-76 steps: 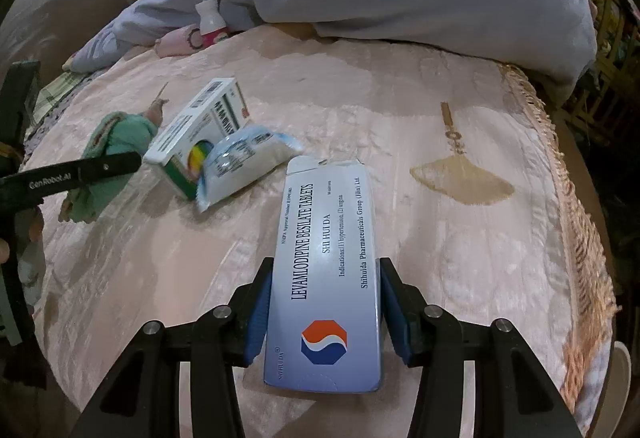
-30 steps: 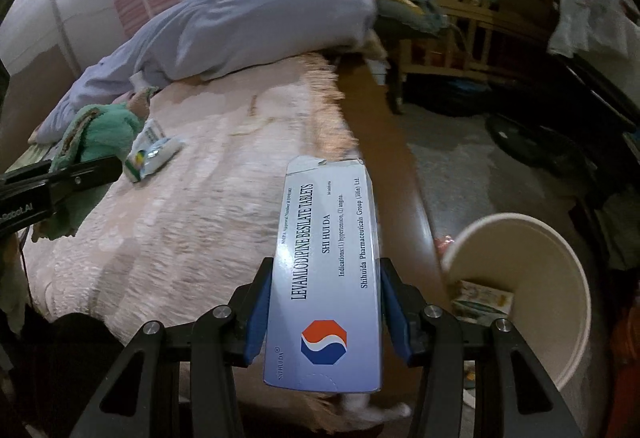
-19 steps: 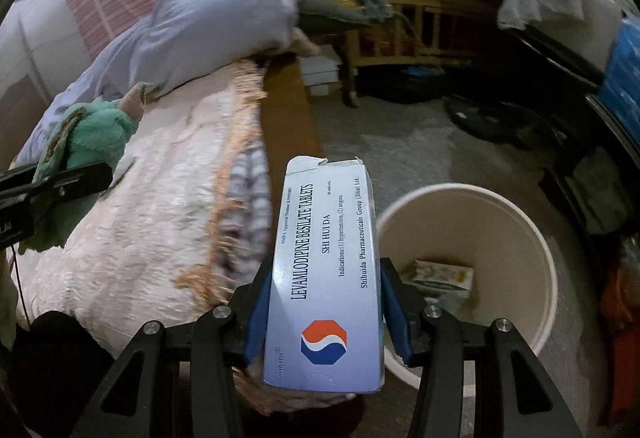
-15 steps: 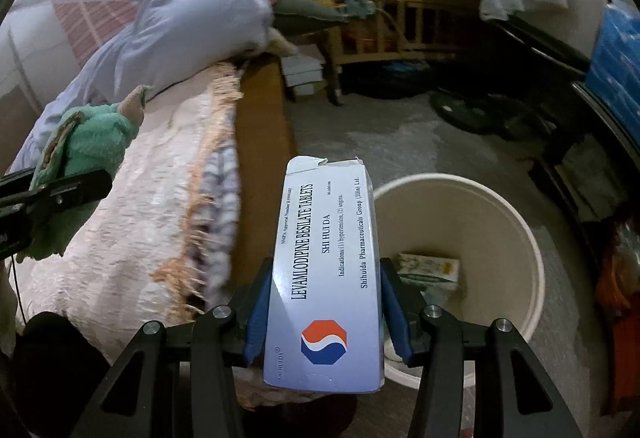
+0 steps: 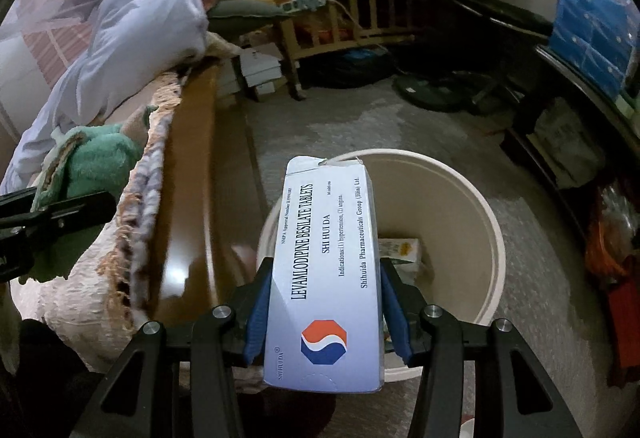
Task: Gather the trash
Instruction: 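Carry the green cloth and white box over the cream bucket, then open both grippers over the bucket to drop cloth and box, then move both tools back over the bed toward the last boxes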
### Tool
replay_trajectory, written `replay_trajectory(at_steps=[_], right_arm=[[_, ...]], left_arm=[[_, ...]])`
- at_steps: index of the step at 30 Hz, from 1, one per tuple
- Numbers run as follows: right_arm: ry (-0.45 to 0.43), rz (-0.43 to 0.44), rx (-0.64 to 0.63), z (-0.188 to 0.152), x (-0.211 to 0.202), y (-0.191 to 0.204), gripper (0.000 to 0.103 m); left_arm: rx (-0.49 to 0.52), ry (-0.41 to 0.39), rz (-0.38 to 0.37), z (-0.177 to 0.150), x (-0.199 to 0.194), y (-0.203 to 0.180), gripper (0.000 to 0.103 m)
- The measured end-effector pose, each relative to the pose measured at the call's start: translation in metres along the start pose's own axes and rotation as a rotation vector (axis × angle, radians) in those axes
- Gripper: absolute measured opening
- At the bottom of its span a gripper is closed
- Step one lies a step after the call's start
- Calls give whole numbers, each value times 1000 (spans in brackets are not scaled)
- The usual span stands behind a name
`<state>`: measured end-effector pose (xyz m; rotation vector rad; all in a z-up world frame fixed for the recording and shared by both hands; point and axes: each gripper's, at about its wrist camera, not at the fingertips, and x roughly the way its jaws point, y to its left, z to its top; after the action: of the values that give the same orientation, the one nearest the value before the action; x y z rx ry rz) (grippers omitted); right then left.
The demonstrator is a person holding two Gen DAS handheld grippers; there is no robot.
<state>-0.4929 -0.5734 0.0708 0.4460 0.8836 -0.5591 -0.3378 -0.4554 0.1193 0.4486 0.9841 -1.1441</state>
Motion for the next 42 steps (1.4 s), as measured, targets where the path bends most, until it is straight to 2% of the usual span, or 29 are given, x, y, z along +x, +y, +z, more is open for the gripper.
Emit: replay_trajectory(at_steps=[13, 27, 30, 32, 37, 42], right_arm=[[41, -16, 56, -4, 19, -28, 48], [59, -37, 82, -5, 32, -43, 48], [60, -39, 94, -3, 34, -46, 48], [57, -39, 105, -3, 34, -48, 50], [55, -48, 140, -1, 35, -53, 58], [66, -45, 126, -2, 34, -44, 60]], left_arm=[[16, 30, -46, 10, 33, -19, 34], [13, 30, -97, 14, 48, -26, 36], [6, 18, -122, 15, 47, -26, 45], [-1, 8, -142, 15, 45, -25, 56], [-7, -7, -142, 17, 33, -18, 57], [-3, -26, -80, 12, 14, -7, 57]])
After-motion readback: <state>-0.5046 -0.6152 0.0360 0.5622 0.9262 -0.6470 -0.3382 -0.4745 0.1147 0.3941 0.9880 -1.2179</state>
